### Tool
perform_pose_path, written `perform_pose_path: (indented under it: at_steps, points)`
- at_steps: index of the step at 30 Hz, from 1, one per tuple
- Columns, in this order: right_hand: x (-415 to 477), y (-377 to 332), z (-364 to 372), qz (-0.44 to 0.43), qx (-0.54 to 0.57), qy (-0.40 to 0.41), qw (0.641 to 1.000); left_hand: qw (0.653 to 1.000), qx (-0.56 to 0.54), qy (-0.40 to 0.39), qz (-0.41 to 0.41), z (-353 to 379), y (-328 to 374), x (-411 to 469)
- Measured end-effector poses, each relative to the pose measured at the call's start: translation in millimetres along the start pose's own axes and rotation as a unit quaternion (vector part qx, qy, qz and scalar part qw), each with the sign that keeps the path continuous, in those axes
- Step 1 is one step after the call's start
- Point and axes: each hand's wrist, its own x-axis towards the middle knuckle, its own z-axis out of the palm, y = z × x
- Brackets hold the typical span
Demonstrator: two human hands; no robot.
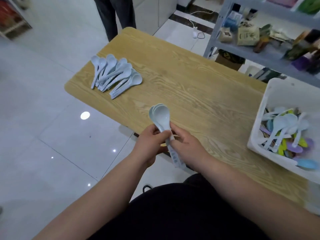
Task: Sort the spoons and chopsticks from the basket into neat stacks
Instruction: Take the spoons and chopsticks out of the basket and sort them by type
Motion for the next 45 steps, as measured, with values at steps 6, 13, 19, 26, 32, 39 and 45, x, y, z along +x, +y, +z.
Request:
perform_pose_path:
  at_steps: [6, 13, 19, 26, 32, 39, 45]
  points:
    - [28.0, -8.4, 28.6, 0.047, 0.01, -0.081, 0.996, 0.999, -0.021, 0.045, 0.008, -39.2, 12.0, 13.2]
    - [96.4, -15.2, 35.4, 0.036, 0.07, -0.098, 0.992, 0.998, -0.01, 0.068, -0.004, -70.7, 44.1, 54.1]
    - [162.2, -23.7, 56.6, 0.054, 0.06, -0.126, 0.989, 0.993, 0.026, 0.114, -0.025, -112.3, 74.4, 85.1]
    - [206.7, -26.7, 61.5, 0.123, 0.072, -0.045, 0.989, 0.996, 0.04, 0.066, -0.045, -127.9, 94.8, 136.2]
    - [252.0, -17.1, 70.9, 0.225, 0.134, 0.046, 0.964, 0.98, 0.102, 0.162, -0.052, -208.1, 111.8, 183.0]
    - [324.0, -3.4, 116.2, 0.338, 0.21, 0.219, 0.891, 0.954, 0.259, 0.147, -0.021, -304.5, 154.1, 265.9]
    - [369.0, -2.5, 154.3, 0.421, 0.243, 0.355, 0.798, 0.88, 0.473, 0.015, 0.038, -325.3, 192.4, 329.3]
